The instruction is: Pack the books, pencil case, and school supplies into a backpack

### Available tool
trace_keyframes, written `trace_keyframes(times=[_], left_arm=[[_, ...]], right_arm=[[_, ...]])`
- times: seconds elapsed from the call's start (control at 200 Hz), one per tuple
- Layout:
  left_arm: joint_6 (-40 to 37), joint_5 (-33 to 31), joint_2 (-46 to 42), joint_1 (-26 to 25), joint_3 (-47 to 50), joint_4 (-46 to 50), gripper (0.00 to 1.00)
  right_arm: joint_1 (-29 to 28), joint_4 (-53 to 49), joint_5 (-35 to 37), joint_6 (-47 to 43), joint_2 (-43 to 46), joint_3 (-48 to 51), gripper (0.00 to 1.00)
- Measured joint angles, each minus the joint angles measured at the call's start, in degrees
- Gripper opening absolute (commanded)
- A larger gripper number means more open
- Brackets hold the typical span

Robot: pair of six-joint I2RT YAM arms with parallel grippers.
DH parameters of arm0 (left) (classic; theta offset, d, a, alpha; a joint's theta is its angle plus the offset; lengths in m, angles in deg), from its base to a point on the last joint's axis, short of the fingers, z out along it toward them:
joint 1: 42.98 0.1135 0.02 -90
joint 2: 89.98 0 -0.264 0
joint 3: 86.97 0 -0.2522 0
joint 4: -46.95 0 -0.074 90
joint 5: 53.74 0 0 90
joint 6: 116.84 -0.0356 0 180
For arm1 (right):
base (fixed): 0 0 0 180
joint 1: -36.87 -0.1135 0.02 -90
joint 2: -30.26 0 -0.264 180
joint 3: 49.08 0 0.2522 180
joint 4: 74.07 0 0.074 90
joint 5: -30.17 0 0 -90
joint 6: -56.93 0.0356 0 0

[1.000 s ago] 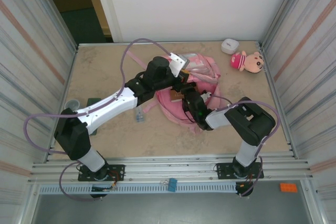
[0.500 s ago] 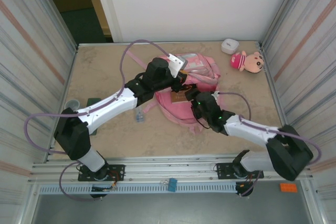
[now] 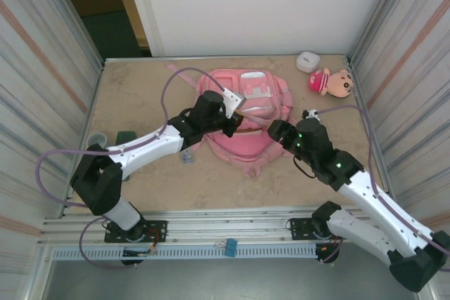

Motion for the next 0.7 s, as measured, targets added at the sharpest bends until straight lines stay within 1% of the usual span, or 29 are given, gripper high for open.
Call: trace_keyframes(times=[0.095,0.145,0.19,0.281,0.341,0.421,0.521,0.601,0.697], left_arm=[[0.24,0.92,-0.02,-0.66,3.28,-0.22,0.54],[0.74,1.16,-0.13,-0.87,4.68,-0.31,0.63],[1.11,1.29,-0.68,-0.85,5.92,-0.33,0.68],[3.08,1.31,-3.34,0.35,8.39,0.02,0.72],[4.31,1.64,-5.81,2.36,9.35,0.2,0.73],[6.71,2.45,-9.79,6.93,10.73,-0.02,0.72],[9.66,3.67,-13.97,13.14,13.49,-0.57,0.72],[11.37,4.13,-16.44,16.87,16.09,-0.63,0.72],[13.05,4.74,-18.36,19.04,18.75,-0.39,0.72]], right_arm=[[1.55,-1.22,-0.63,-8.22,1.4,-0.17,0.78],[2.05,-1.86,-1.66,-12.85,0.98,-0.79,0.78],[2.05,-2.19,-2.8,-18.05,-0.15,-1.7,0.78],[0.96,-2.99,-4.94,-28.3,-3.85,-4.24,0.81],[-1.36,-3.56,-5.73,-36.26,-7.45,-6.43,0.82],[-5.95,-4.39,-5.99,-46.25,-13.73,-9.79,0.84],[-12.0,-4.28,-5.2,-58.36,-23.87,-13.33,0.85],[-15.1,-4.09,-4.7,-65.59,-31.43,-14.62,0.86],[-16.11,-3.06,-4.37,-71.6,-38.93,-14.91,0.87]])
